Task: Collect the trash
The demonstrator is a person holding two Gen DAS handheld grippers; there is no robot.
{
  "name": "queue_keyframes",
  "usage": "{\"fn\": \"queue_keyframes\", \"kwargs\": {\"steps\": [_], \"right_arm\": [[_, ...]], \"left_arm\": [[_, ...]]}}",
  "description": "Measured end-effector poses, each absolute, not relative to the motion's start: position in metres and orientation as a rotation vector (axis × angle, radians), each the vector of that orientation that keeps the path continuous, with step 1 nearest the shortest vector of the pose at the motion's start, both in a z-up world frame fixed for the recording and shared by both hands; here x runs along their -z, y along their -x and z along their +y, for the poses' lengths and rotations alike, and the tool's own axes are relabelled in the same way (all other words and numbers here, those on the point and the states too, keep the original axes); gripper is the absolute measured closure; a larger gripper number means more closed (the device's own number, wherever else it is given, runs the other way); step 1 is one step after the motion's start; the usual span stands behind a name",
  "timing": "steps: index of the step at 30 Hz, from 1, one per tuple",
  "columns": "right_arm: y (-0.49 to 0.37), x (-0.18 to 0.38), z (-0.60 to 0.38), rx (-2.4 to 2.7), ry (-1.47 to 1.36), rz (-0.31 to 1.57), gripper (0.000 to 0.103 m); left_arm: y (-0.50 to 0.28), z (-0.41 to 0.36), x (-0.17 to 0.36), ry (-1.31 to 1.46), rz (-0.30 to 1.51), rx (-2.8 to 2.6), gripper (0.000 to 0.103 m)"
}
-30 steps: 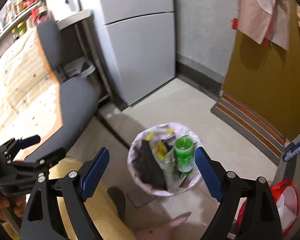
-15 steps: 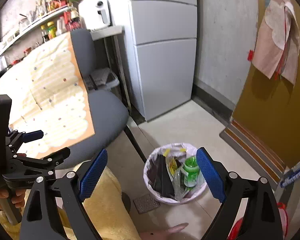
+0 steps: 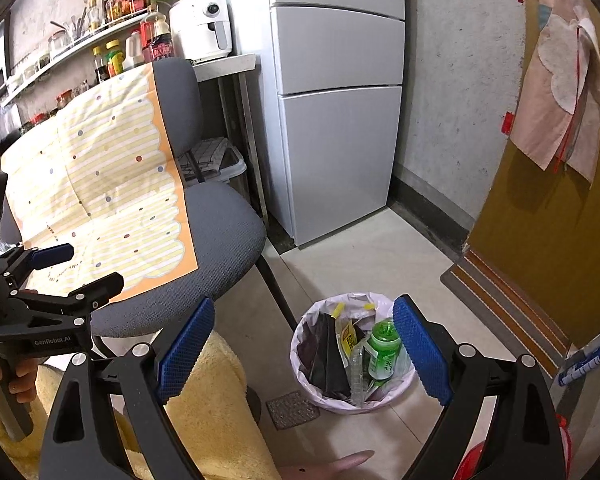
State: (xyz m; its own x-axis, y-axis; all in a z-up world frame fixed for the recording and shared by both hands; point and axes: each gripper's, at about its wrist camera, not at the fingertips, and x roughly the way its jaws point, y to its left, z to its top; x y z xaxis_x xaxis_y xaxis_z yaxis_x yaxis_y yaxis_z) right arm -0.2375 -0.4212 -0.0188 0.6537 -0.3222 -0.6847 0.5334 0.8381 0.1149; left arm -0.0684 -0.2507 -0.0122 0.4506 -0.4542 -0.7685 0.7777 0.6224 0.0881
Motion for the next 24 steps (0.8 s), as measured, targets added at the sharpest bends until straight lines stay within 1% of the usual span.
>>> {"fn": "queue_keyframes", "kwargs": {"steps": [24], "right_arm": [[0.2328, 0.0278, -0.4223, 0.497, -0.323, 0.730, 0.013]], "left_arm": [[0.0624, -0.2487, 0.0167, -0.474, 0.796, 0.789, 0.006]]}}
